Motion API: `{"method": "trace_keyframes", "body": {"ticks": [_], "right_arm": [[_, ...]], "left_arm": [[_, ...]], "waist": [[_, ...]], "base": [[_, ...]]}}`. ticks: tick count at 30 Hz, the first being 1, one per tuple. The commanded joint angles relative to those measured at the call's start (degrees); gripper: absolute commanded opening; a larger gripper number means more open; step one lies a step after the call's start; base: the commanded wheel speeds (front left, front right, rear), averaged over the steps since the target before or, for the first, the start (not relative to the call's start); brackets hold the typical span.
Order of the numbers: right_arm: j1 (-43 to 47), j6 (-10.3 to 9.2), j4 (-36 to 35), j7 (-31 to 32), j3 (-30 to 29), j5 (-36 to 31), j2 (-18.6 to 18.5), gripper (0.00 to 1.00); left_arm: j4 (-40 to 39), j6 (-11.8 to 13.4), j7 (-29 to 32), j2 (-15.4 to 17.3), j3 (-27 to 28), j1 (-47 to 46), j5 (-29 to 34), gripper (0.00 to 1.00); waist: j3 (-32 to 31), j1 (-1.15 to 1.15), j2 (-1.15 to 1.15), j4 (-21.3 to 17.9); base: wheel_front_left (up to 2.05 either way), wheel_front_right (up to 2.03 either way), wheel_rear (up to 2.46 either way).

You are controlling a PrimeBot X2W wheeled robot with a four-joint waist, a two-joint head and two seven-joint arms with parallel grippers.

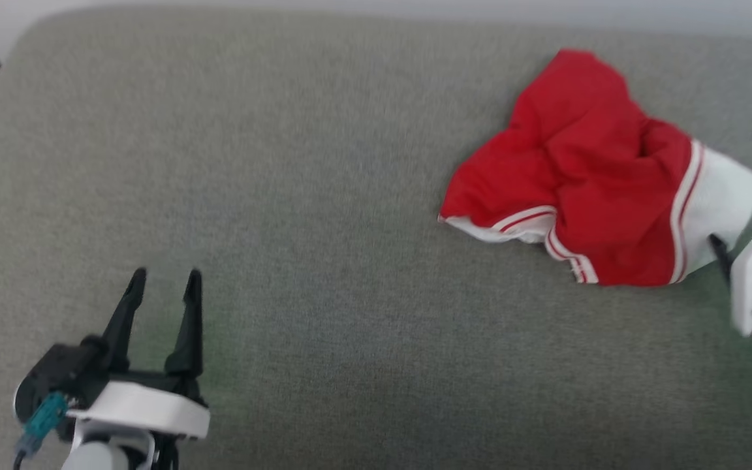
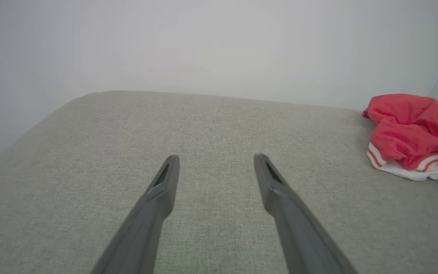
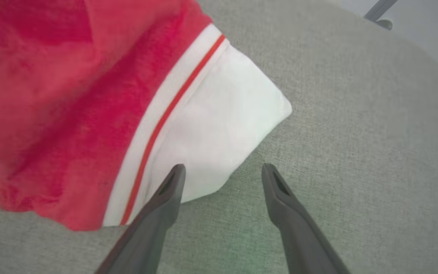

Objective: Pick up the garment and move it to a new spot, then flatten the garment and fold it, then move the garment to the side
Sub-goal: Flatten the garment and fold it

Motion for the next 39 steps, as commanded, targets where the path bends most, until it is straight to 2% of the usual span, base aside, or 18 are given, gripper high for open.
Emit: {"method": "trace_keyframes", "body": {"ticks": [1,5,9,13,14,15,16,17,20,31,39], "right_arm": [[-2.2,-0.01,-0.1,4.5,0.9,1.4,-1.6,1.0],[-6.6,-0.01,0.1,12.5,0.1,4.2,-2.0,1.0],[-8.5,-0.01,2.1,20.4,0.1,3.2,-1.6,1.0],[-9.0,0.01,2.3,22.6,-0.2,3.6,-0.1,1.0],[-8.9,0.01,2.1,23.1,0.1,3.5,-0.1,0.9],[-8.5,0.02,2.0,23.6,0.2,3.7,0.1,0.38],[-8.1,0.02,1.7,23.8,0.0,4.0,0.2,0.15],[-7.8,0.02,1.4,24.0,-0.9,4.5,0.4,0.0],[-6.9,-0.03,-0.2,22.4,-4.7,4.5,-0.1,0.0],[-3.6,-0.13,-5.6,17.1,-25.4,3.2,-1.0,0.0],[-3.1,-0.13,-4.7,14.8,-34.7,1.3,-2.1,0.0]], "left_arm": [[0.1,-0.1,-0.3,0.0,-0.5,-2.0,-0.6,1.0],[0.1,-0.1,-0.3,-0.3,-1.2,-4.4,-1.3,1.0],[0.3,-0.1,-0.3,-0.3,-1.8,-7.2,-1.8,1.0],[0.3,-0.1,-0.3,-0.5,-2.0,-8.2,-2.1,1.0],[0.4,-0.1,-0.3,-0.5,-2.1,-8.4,-2.1,1.0],[0.4,-0.1,-0.3,-0.6,-2.2,-8.4,-2.1,1.0],[0.5,-0.1,-0.3,-0.6,-2.2,-8.4,-2.1,1.0],[0.5,-0.1,-0.3,-0.6,-2.2,-8.5,-2.1,1.0],[0.4,-0.1,-0.3,-0.4,-2.3,-8.4,-2.1,1.0],[-1.3,-0.1,-0.3,2.4,-3.3,-9.4,-2.3,1.0],[-1.9,-0.1,-0.3,4.1,-4.2,-10.3,-2.4,1.0]], "waist": [[4.0,0.0,0.0,0.9],[7.1,0.0,0.0,1.7],[9.7,0.0,0.0,3.2],[10.6,0.0,0.0,3.7],[10.7,0.0,0.0,3.8],[10.8,0.0,0.0,3.9],[10.9,0.0,0.0,3.9],[11.0,0.0,0.0,3.9],[10.9,0.0,0.0,3.3],[11.0,0.0,0.0,-1.2],[11.9,0.0,0.0,-2.6]], "base": [[0.0,0.0,0.0],[0.0,0.0,0.0],[0.0,0.0,0.0],[0.0,0.0,0.0],[0.0,0.0,0.0],[0.0,0.0,0.0],[0.0,0.0,0.0],[0.0,0.0,0.0],[0.0,0.0,0.0],[0.0,0.0,0.0],[0.0,0.0,0.0]]}}
